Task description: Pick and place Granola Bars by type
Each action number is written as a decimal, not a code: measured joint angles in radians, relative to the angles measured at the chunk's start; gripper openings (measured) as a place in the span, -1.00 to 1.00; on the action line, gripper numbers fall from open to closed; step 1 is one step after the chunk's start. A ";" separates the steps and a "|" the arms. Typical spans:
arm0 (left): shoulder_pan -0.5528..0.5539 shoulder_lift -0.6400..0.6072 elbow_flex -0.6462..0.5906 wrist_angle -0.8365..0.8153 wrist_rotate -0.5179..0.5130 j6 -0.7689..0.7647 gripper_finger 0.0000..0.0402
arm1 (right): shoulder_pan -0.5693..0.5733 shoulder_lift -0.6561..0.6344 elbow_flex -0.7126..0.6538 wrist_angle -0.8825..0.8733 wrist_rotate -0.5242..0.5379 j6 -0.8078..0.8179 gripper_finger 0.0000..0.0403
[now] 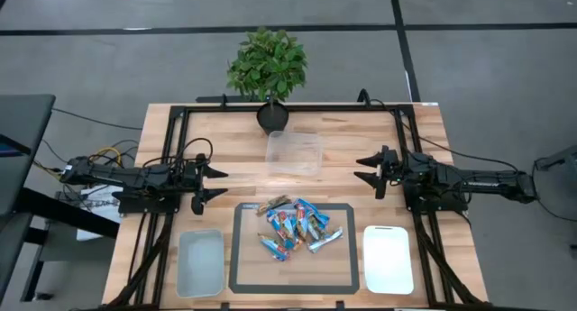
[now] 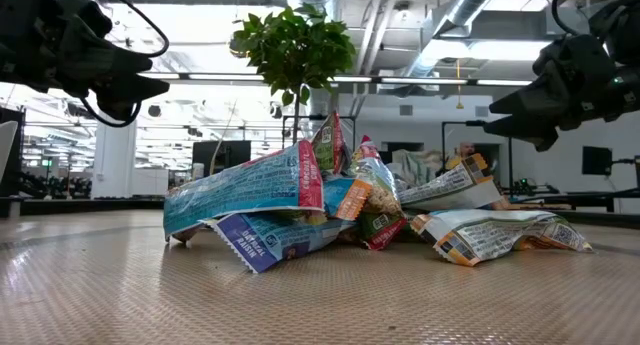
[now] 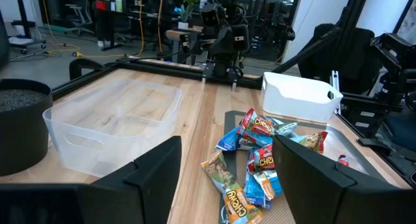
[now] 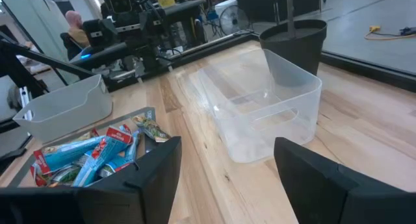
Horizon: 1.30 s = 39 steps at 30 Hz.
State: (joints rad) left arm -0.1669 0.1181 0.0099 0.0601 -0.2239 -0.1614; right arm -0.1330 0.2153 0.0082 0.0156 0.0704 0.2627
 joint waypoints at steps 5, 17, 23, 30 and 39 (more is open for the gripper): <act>0.000 0.000 0.000 0.000 0.000 0.000 0.16 | 0.000 0.000 0.000 0.000 0.000 0.000 0.19; 0.000 0.000 0.000 0.012 -0.137 -0.087 0.16 | 0.000 0.000 0.000 0.000 0.000 0.000 0.19; 0.000 0.000 0.000 0.019 -0.230 0.035 0.16 | 0.000 0.000 0.000 0.000 0.000 0.000 0.19; 0.001 0.135 0.071 -0.042 -0.213 0.044 0.16 | 0.000 0.000 0.000 0.000 0.000 0.000 0.19; 0.001 0.559 0.316 -0.051 -0.183 0.075 0.16 | 0.000 0.000 0.000 0.000 0.000 0.000 0.19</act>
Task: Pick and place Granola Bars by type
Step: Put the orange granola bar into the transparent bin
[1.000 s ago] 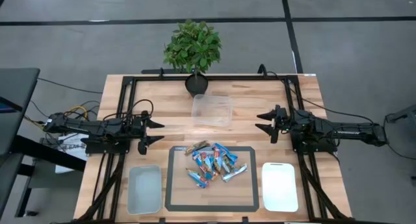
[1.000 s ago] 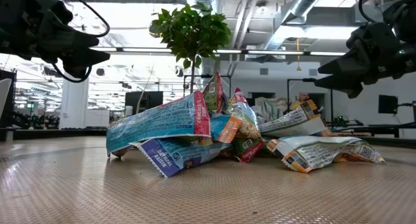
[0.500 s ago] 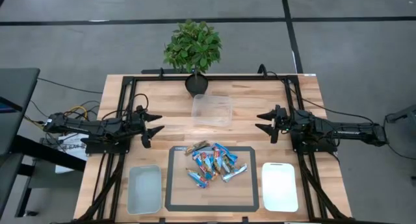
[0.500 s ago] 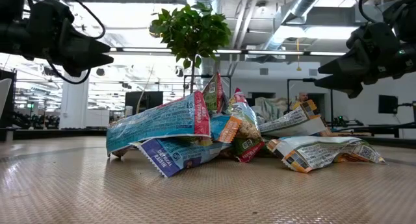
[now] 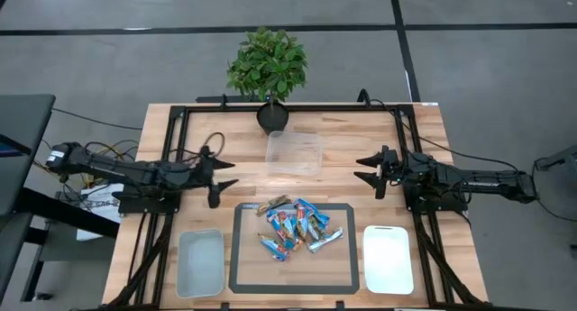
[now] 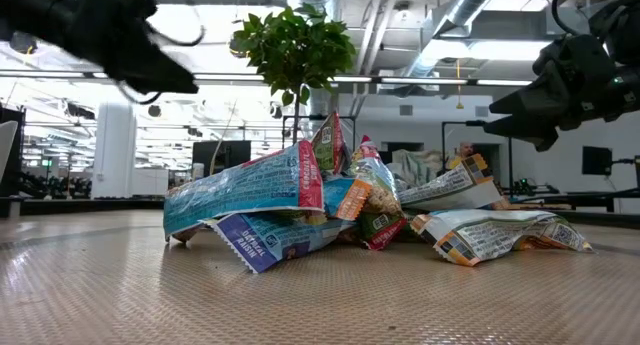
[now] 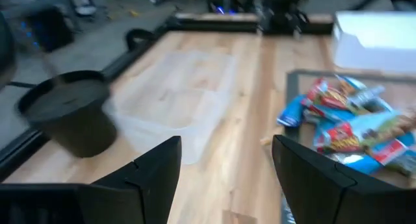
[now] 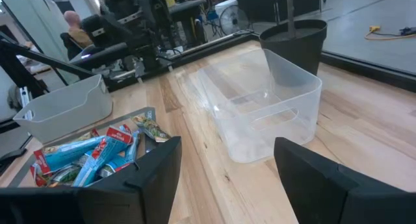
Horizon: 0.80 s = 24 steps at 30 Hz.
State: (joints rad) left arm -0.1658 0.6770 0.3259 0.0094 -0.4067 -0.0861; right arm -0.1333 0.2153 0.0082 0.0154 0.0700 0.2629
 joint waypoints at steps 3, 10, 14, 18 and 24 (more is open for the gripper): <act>-0.003 0.162 0.095 0.001 0.081 0.013 0.16 | 0.000 0.000 0.000 0.000 0.000 0.000 0.19; -0.046 0.520 0.308 -0.001 0.168 0.003 0.16 | 0.000 0.000 0.000 0.000 0.000 0.000 0.19; -0.060 0.684 0.412 -0.035 0.159 -0.034 0.16 | 0.000 0.000 0.000 0.000 0.000 0.000 0.19; -0.063 0.808 0.483 -0.083 0.158 -0.082 0.16 | 0.000 0.000 0.000 0.000 -0.001 0.000 0.19; -0.052 0.922 0.526 -0.126 0.124 -0.151 0.16 | 0.000 0.000 0.000 0.000 -0.001 0.000 0.19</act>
State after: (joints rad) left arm -0.2179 1.5988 0.8519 -0.1164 -0.2831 -0.2366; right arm -0.1329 0.2156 0.0082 0.0158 0.0689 0.2629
